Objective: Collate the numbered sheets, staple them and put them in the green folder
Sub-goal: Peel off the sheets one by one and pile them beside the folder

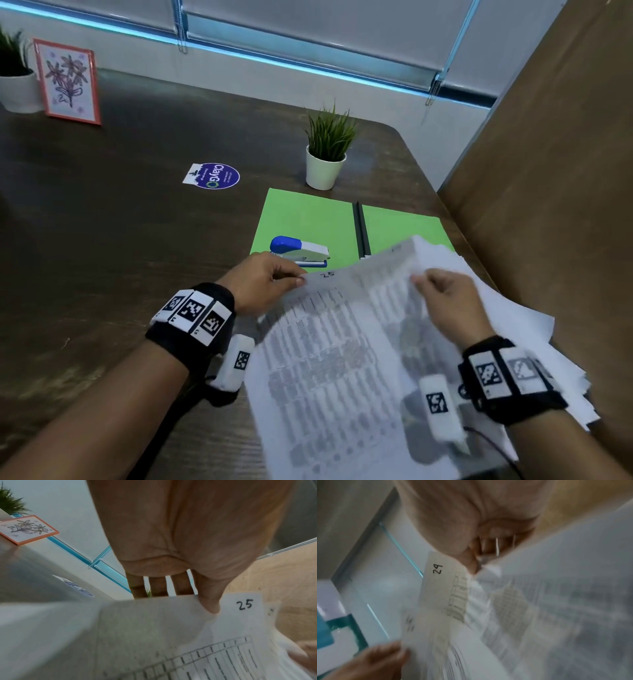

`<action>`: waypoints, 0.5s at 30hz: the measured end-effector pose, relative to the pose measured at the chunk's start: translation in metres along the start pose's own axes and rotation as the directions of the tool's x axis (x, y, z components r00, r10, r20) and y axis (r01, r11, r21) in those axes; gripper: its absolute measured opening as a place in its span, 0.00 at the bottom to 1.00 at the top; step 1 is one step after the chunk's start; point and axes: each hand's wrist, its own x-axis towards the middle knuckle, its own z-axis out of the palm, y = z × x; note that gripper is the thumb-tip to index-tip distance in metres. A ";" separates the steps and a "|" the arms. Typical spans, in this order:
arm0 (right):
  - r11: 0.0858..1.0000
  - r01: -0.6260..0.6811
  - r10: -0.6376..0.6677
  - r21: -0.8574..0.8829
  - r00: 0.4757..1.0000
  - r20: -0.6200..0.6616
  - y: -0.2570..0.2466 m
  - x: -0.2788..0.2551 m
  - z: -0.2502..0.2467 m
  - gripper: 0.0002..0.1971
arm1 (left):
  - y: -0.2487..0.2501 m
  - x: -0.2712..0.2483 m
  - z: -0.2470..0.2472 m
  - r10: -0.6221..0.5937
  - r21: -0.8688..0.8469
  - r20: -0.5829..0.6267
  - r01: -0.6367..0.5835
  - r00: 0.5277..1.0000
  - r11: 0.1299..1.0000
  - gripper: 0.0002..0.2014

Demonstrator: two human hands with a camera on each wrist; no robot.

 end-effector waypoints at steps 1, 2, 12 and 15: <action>0.999 0.028 -0.027 0.015 0.994 -0.102 -0.005 0.011 -0.011 0.21 | 0.000 0.000 0.000 0.001 -0.009 -0.006 -0.001 1.000 1.000 0.08; 0.998 0.049 -0.043 0.030 0.981 -0.189 -0.014 0.022 -0.024 0.17 | 0.001 0.000 -0.001 0.001 -0.010 -0.009 -0.001 1.000 1.000 0.07; 0.936 0.281 -0.351 -0.211 0.719 -0.600 -0.113 0.066 -0.135 0.17 | 0.006 -0.002 -0.004 0.000 0.059 -0.041 0.002 0.999 0.998 0.06; 0.822 0.307 -0.546 -0.480 0.664 -0.511 -0.115 0.060 -0.135 0.19 | 0.007 -0.002 -0.006 -0.006 0.064 -0.036 0.009 0.999 0.998 0.09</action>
